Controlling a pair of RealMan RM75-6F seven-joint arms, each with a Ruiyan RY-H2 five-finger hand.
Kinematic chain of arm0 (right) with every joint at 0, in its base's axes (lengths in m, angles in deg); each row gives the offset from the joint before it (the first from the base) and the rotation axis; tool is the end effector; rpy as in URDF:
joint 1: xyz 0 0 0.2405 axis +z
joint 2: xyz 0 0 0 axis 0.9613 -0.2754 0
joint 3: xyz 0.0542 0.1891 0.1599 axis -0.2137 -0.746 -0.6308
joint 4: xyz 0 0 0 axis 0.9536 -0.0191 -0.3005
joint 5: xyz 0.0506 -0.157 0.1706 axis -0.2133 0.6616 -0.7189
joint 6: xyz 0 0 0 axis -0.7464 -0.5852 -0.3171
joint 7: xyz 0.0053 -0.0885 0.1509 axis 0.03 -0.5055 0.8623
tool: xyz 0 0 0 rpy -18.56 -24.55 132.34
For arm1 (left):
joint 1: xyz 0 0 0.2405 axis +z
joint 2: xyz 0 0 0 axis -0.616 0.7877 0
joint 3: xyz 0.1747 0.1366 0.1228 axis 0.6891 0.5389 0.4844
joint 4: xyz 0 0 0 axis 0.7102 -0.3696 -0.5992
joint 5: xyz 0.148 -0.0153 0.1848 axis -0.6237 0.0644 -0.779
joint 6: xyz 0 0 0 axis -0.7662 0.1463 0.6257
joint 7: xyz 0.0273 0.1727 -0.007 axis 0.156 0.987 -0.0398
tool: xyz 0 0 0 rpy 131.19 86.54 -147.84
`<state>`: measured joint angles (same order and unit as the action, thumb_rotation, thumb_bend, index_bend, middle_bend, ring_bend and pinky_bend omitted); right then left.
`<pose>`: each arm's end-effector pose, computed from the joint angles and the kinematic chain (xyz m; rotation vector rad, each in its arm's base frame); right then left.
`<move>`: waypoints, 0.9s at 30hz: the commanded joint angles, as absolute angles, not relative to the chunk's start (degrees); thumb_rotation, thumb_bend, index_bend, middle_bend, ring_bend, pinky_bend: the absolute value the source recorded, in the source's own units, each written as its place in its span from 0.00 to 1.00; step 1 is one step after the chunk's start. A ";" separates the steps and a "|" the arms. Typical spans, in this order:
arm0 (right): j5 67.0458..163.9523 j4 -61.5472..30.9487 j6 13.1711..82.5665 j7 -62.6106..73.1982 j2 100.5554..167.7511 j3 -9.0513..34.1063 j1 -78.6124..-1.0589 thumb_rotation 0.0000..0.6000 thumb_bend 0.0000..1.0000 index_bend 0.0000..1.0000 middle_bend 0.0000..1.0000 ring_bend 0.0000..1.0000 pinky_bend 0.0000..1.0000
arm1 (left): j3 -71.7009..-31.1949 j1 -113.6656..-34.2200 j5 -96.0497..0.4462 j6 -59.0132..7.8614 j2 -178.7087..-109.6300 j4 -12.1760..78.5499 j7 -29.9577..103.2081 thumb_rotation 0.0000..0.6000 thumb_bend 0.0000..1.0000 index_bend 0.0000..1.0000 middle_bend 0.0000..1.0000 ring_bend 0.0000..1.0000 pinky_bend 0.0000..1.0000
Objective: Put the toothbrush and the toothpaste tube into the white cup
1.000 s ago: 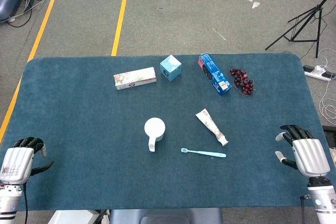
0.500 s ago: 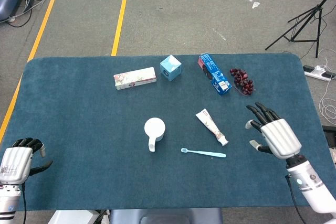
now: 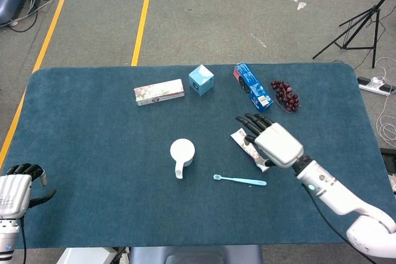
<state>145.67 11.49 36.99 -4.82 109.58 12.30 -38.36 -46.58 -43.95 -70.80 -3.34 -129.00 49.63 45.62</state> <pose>-0.1377 -0.3428 0.0748 2.1076 -0.5244 0.9344 -0.3231 0.2224 0.1241 -1.3925 -0.7661 -0.8054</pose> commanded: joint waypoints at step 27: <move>141.29 -4.45 28.12 -6.56 133.33 12.68 -22.59 1.00 0.07 0.35 0.00 0.00 0.12 | -47.38 -41.72 -68.43 -1.71 -126.17 52.99 45.93 1.00 0.00 0.65 0.51 0.37 0.37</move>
